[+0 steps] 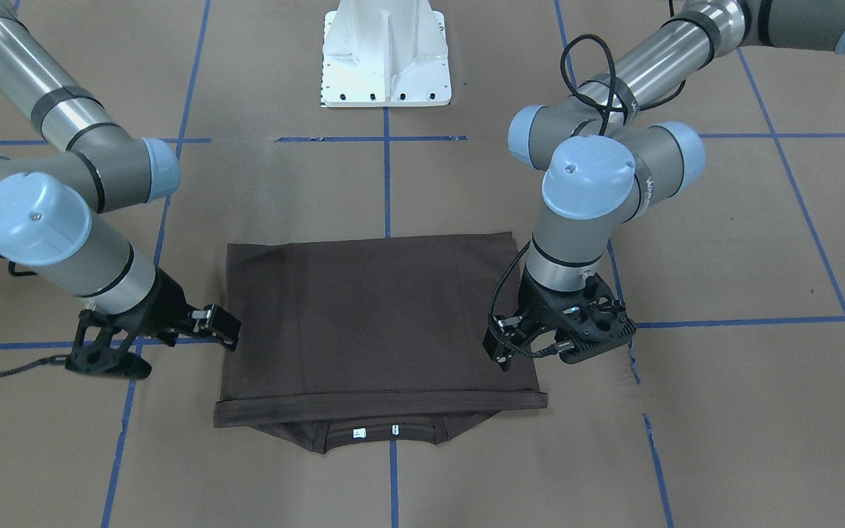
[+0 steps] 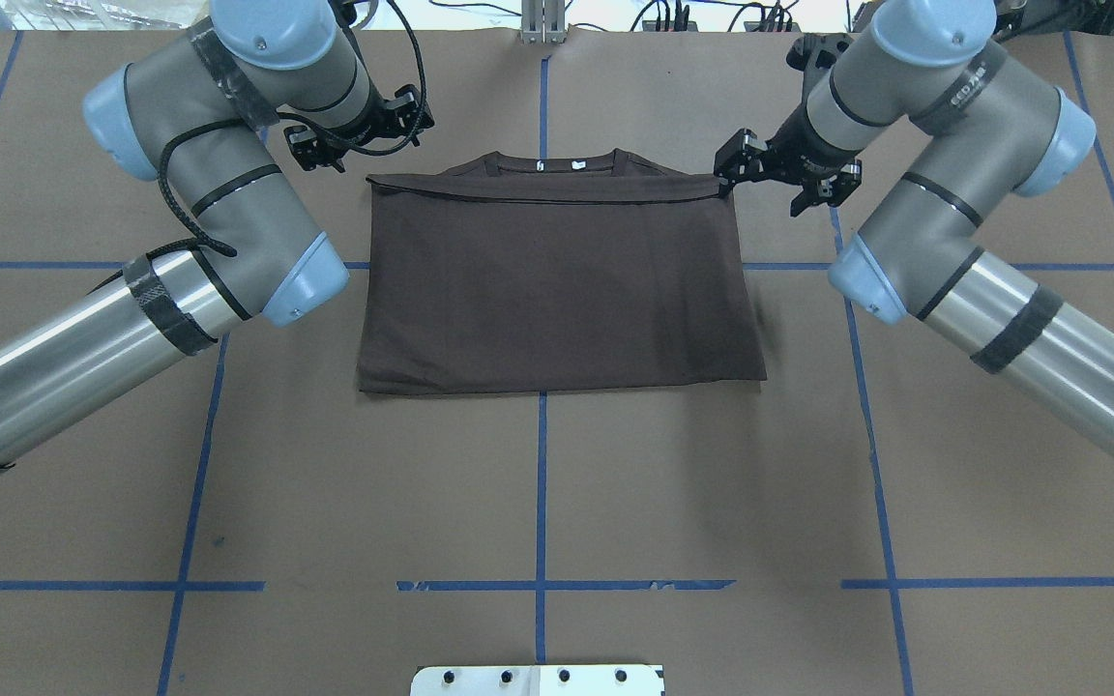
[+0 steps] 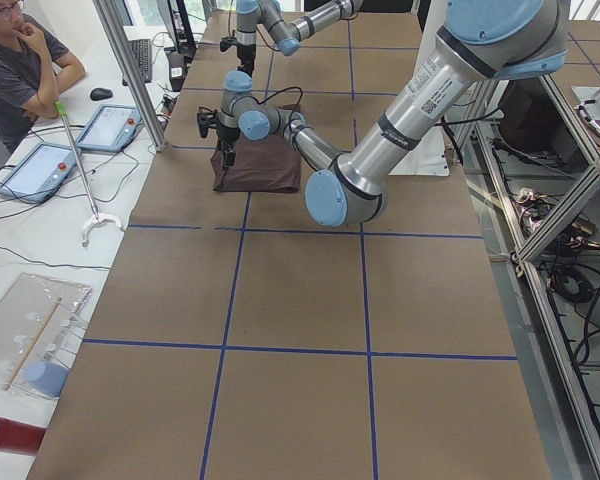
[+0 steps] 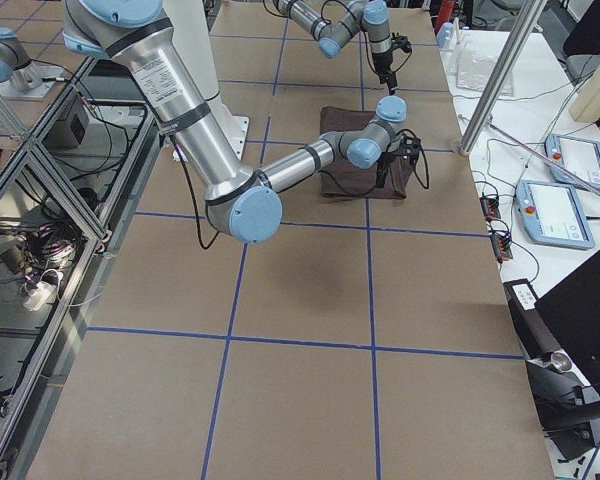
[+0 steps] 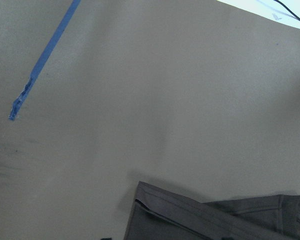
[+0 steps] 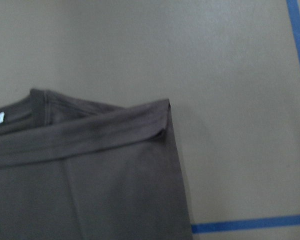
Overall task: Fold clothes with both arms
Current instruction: 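Lift the left gripper away while the right gripper moves to the shirt's near corner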
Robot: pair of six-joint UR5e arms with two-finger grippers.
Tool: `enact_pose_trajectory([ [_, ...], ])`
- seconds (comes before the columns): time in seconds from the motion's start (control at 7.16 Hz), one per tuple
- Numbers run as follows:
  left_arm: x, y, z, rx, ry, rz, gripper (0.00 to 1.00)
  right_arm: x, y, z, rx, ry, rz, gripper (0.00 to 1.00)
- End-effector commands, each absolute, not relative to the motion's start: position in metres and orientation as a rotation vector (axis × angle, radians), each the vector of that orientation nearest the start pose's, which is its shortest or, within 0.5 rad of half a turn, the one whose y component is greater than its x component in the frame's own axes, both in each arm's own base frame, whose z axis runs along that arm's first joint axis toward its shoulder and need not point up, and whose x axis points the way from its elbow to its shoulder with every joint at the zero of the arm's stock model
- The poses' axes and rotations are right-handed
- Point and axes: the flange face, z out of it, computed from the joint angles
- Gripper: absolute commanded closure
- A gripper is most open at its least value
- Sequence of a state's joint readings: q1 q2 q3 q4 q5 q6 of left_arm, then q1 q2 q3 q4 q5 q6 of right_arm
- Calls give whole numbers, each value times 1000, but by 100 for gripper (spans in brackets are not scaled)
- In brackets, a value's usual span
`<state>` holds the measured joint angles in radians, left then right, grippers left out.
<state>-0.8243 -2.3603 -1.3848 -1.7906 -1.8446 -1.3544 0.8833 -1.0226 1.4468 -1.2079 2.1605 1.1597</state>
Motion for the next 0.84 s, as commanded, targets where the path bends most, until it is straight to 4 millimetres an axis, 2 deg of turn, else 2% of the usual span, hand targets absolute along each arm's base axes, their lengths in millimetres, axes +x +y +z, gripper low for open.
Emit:
enact_pose_trajectory([
  [0.0,432,-623,225,192,857,-455,0,-424,-527,368,-30,-927,197,0],
  [0.14,432,-621,224,193,860,-453,0,-440,-502,368,-48,-926,182,1],
  [0.28,432,-621,224,193,860,-453,0,-448,-491,368,-57,-927,172,1],
  [0.42,430,-621,222,197,863,-454,0,-457,-474,379,-76,-913,150,2],
  [0.56,428,-619,217,204,872,-453,0,-453,-469,378,-79,-919,145,3],
  [0.7,427,-618,222,202,868,-454,0,-451,-469,378,-77,-920,146,3],
])
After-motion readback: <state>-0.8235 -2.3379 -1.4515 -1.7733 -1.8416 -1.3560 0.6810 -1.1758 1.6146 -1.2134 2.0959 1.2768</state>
